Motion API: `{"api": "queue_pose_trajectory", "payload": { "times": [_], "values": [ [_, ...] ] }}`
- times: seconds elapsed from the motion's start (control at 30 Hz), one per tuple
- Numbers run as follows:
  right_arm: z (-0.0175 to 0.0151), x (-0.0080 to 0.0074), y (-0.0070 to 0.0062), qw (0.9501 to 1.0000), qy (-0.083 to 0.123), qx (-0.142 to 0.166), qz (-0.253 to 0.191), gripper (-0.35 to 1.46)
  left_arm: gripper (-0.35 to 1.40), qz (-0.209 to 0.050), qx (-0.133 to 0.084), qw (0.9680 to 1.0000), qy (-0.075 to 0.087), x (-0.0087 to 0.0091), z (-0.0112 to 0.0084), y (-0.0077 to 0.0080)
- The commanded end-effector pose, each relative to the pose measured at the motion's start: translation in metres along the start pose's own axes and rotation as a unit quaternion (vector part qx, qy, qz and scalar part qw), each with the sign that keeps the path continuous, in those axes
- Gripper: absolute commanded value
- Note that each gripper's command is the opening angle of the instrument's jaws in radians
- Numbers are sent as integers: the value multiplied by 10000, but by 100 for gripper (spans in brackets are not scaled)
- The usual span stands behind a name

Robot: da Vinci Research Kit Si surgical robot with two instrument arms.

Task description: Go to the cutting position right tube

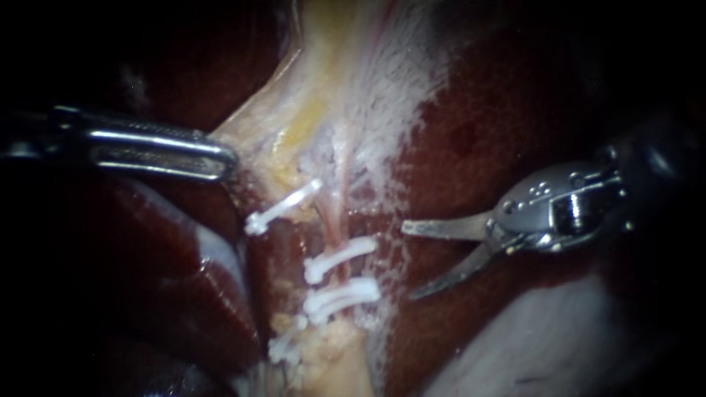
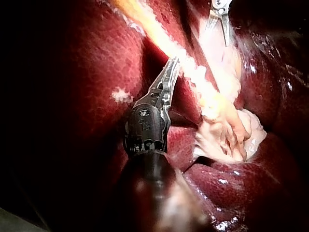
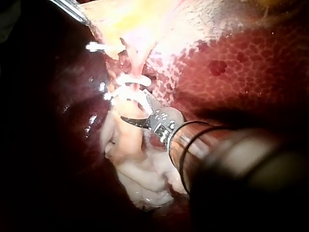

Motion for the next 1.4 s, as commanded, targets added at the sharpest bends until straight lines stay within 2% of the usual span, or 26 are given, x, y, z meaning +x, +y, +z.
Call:
{"api": "queue_pose_trajectory", "payload": {
  "times": [0.03,0.23,0.57,1.1,1.4],
  "values": [
    [3,-1,0,10000,-29,48,24,81,-35,14,-23,10000,-32,-4,-3,-2],
    [21,1,0,9995,-122,244,167,60,-35,61,-53,9999,-81,-16,-15,-5],
    [41,5,7,9986,-233,417,235,21,-35,56,-62,9999,-81,-17,-16,-8],
    [72,7,28,9987,-242,352,265,19,-35,54,-80,9999,-82,-18,-15,-12],
    [89,14,36,9986,-229,361,306,19,-35,52,-94,9999,-83,-19,-14,-16]
  ]
}}
